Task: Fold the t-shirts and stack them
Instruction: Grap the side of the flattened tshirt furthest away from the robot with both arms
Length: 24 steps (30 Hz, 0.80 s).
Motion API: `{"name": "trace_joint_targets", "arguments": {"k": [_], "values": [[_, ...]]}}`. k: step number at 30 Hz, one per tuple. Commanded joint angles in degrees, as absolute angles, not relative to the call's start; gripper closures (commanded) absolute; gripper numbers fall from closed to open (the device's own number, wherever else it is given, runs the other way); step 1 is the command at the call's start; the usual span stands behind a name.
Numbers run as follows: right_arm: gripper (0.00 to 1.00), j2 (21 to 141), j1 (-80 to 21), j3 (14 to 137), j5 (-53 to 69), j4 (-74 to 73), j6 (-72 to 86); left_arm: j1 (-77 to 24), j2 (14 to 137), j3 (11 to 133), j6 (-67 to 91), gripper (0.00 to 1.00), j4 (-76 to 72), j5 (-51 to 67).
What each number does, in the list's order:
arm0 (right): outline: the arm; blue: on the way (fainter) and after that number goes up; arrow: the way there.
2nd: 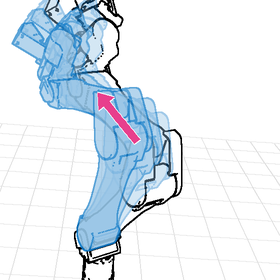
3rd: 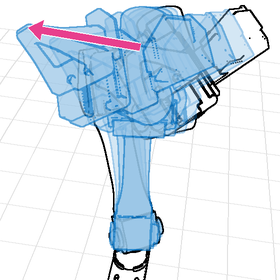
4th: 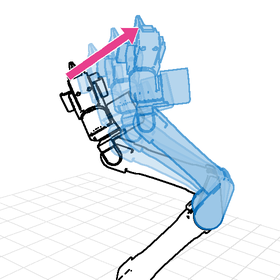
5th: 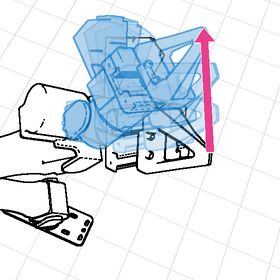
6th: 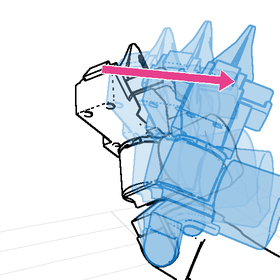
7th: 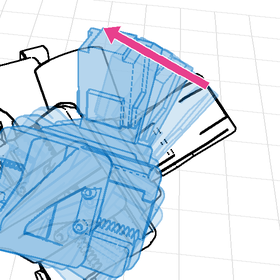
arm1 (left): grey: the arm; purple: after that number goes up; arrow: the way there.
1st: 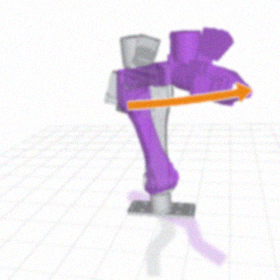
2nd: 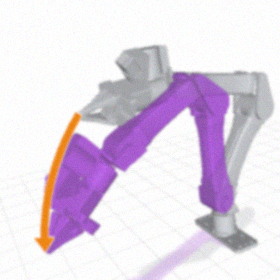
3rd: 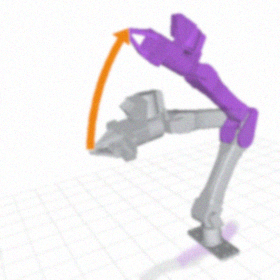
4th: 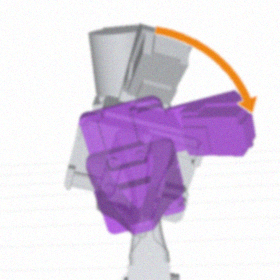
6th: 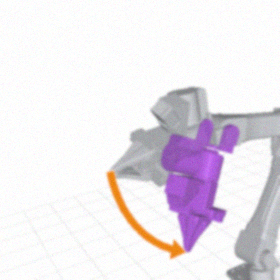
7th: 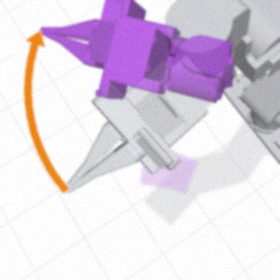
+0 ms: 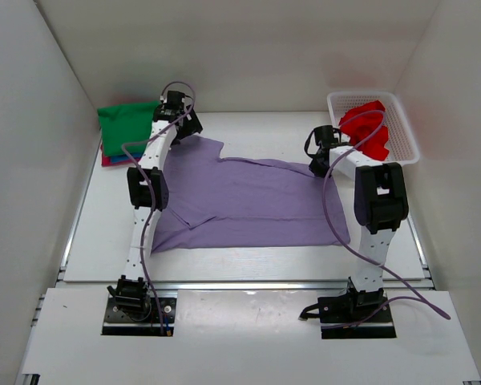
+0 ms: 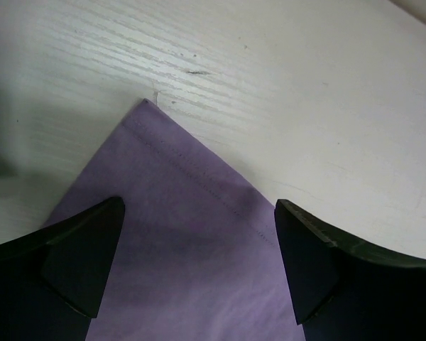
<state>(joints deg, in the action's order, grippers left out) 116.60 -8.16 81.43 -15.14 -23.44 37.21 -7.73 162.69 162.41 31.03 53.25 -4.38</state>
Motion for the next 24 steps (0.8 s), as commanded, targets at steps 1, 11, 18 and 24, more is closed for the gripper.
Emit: {"name": "trace_joint_targets", "arguments": {"k": [1,11,18,24], "values": [[1.00,112.9,-7.2,80.6,-15.7,-21.6,36.7,-9.1,160.8,162.7,30.3,0.01,57.5,-9.1],[1.00,112.2,-6.7,79.6,-14.9,-20.3,36.4,-8.6,159.9,162.6,29.4,0.02,59.6,-4.5],[1.00,111.9,-6.9,79.8,-14.2,-20.5,35.9,-9.4,153.6,162.6,28.3,0.01,52.2,-9.5],[1.00,110.6,-6.4,80.2,-13.0,-20.0,36.3,-9.3,154.6,162.3,24.5,0.06,47.6,-15.3]]}}
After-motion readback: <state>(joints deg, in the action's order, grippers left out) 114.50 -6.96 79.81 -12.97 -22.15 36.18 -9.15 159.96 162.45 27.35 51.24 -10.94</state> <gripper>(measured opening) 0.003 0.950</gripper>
